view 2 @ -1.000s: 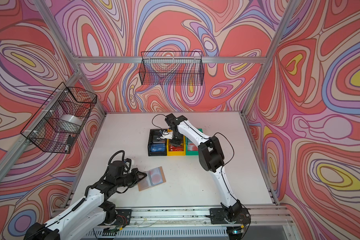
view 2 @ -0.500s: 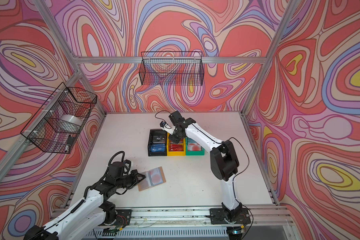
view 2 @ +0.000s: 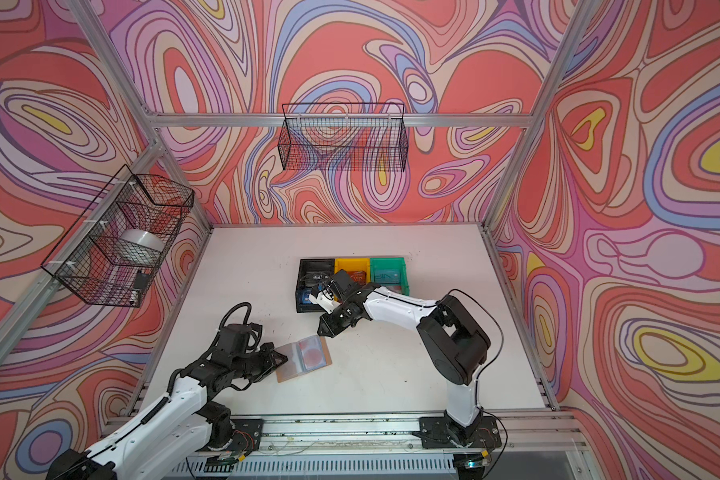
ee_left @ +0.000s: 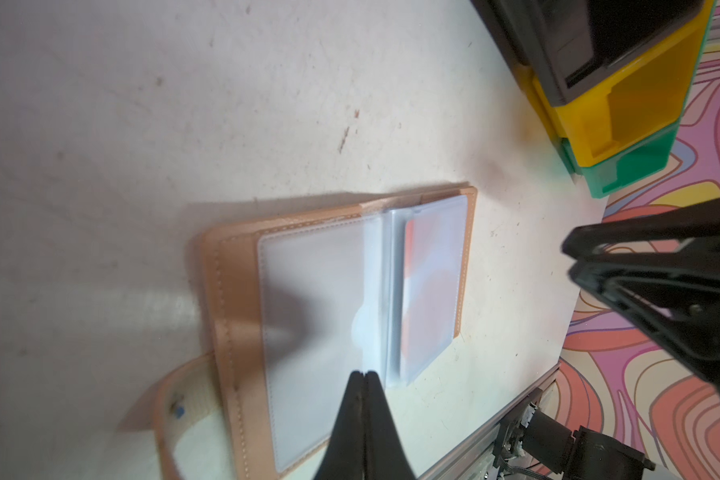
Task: Take the credit cards out of the card holder
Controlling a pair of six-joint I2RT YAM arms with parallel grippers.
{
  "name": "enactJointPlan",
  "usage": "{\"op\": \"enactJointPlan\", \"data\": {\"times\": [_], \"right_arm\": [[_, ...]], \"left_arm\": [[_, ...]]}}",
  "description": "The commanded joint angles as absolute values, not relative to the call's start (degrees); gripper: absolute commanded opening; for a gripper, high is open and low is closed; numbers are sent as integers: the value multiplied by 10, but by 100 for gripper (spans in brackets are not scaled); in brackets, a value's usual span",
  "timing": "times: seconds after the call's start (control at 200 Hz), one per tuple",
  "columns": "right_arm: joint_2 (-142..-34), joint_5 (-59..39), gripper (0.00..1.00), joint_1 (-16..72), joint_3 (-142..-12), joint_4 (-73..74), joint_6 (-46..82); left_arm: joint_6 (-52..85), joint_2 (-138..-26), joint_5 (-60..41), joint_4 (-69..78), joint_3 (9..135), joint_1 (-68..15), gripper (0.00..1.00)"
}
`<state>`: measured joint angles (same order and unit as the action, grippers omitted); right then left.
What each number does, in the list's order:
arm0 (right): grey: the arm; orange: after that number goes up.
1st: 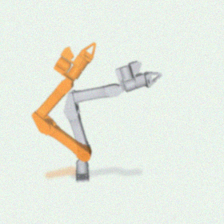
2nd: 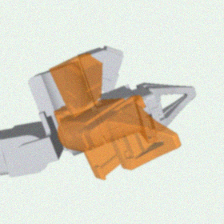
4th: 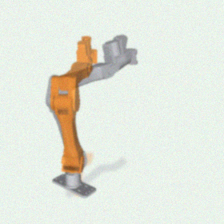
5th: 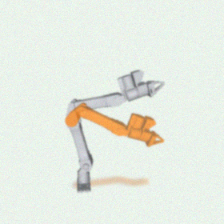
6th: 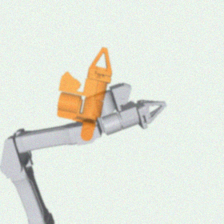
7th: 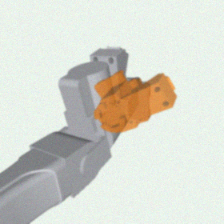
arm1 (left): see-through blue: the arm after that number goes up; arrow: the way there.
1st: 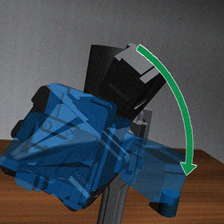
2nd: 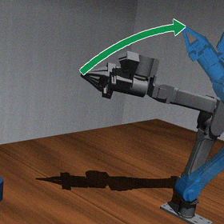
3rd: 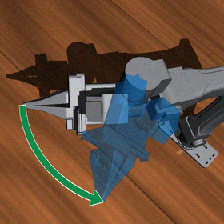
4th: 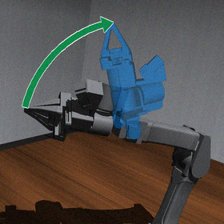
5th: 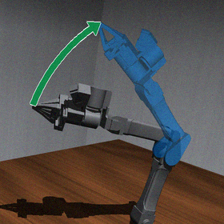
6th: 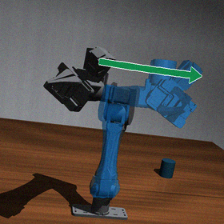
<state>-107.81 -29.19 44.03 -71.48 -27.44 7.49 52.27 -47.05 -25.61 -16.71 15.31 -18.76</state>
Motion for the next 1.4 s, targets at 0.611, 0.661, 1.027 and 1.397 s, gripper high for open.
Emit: {"op": "enactJointPlan", "data": {"times": [0.611,0.661,1.027,1.397], "right_arm": [[-1166,-322,4,456,-728,-259,100],[-1169,-325,3,456,-733,-264,98],[-1151,-317,3,468,-755,-277,95],[-1146,-295,2,468,-779,-320,74]], "left_arm": [[526,-477,-228,-160,109,-189,6],[526,-476,-229,-160,109,-188,6],[524,-480,-230,-160,105,-188,6],[524,-487,-231,-156,100,-189,6]]}}
